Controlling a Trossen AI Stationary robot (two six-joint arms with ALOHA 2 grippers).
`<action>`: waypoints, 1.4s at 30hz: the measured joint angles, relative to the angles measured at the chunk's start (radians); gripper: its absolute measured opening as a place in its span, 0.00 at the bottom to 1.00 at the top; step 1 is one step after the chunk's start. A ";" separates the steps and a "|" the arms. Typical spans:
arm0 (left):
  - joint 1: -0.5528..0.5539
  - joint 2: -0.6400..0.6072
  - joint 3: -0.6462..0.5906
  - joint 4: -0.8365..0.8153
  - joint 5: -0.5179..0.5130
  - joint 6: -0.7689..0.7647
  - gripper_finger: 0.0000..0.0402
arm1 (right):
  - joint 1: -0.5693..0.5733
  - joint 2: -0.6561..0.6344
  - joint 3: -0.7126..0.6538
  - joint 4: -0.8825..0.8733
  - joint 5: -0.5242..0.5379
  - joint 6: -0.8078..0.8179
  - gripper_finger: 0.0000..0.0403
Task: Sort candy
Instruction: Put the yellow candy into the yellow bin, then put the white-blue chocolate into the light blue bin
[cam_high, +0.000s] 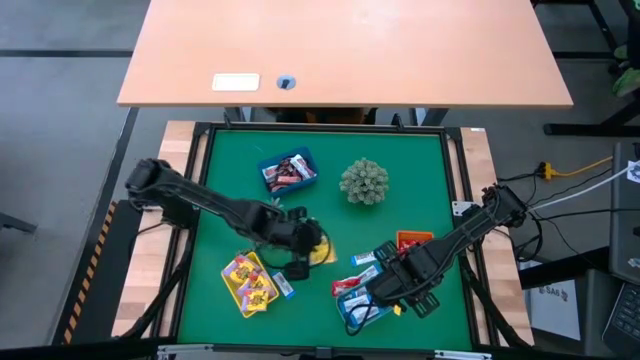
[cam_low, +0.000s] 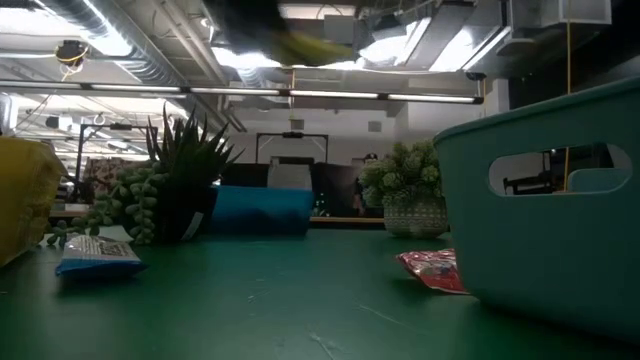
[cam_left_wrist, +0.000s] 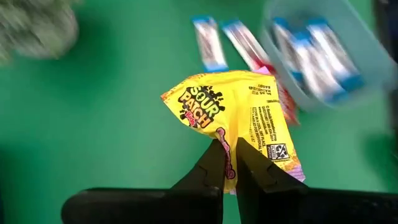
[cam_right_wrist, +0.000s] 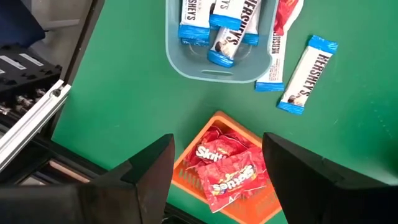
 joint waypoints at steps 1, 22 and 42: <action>-0.009 -0.020 0.000 -0.040 0.035 -0.016 0.01 | 0.000 0.000 0.000 0.000 0.000 0.000 0.60; -0.384 -0.144 0.002 -0.631 0.065 -0.556 0.09 | 0.000 0.000 0.000 0.084 0.049 0.000 0.60; -0.389 -0.144 0.002 -0.653 -0.135 -0.727 0.32 | 0.000 -0.027 -0.058 0.083 0.107 -0.055 0.60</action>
